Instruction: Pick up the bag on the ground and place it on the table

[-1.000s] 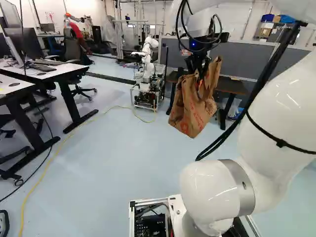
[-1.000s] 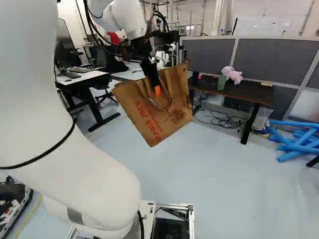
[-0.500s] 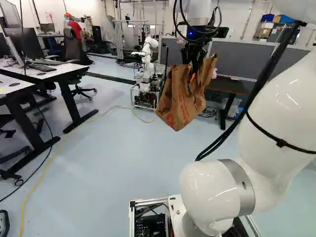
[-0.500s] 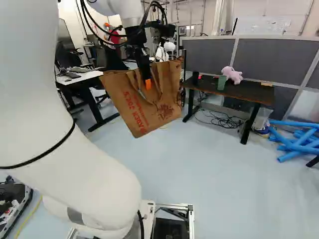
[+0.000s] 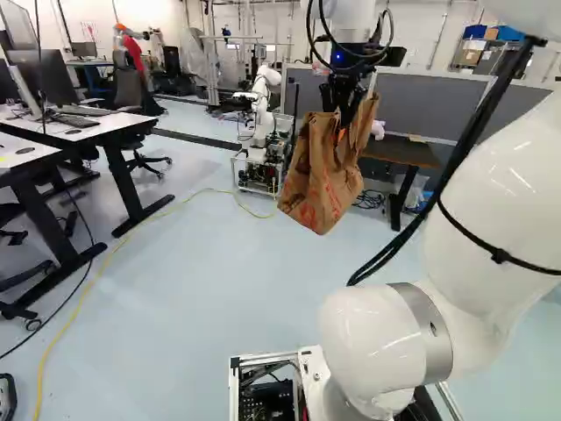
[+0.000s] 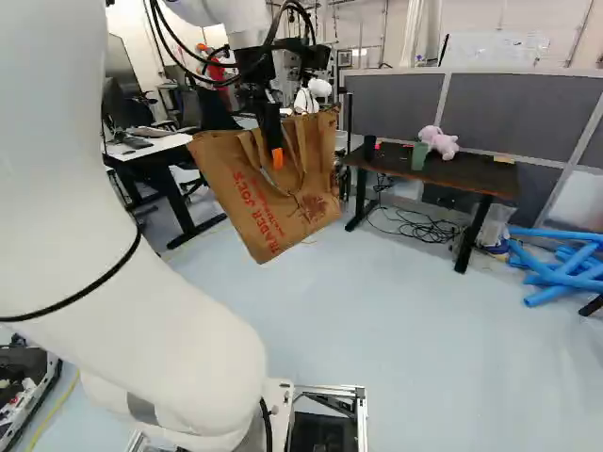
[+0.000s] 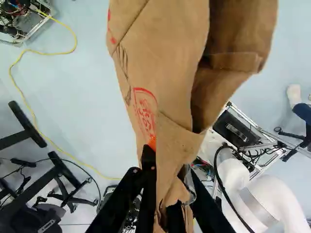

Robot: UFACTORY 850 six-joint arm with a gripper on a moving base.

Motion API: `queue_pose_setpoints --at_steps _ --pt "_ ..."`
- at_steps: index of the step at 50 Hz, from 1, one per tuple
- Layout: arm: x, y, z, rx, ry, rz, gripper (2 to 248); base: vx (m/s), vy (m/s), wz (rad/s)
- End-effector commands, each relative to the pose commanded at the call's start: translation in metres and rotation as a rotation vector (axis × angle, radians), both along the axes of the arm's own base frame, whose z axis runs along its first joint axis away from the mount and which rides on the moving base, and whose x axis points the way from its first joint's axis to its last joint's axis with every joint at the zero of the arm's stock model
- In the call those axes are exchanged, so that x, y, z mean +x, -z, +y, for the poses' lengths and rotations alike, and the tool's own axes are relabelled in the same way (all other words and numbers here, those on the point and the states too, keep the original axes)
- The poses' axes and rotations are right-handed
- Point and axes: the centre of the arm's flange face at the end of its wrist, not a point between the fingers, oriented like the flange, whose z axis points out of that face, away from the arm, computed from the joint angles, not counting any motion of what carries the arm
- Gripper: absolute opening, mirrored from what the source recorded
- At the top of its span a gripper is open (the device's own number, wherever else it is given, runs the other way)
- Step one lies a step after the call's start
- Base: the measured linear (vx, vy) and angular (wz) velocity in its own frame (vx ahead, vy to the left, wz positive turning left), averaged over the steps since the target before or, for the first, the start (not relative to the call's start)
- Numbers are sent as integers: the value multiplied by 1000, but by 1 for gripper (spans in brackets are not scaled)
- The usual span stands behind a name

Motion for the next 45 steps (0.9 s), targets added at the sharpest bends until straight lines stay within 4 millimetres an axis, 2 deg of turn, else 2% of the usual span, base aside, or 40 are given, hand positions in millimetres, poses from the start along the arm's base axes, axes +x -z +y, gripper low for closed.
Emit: queue_pose_setpoints --at_steps 18,45 --pt "0 0 0 0 0 0 21 74 -77 -104" --pt "0 0 0 0 0 0 21 148 -149 -201"
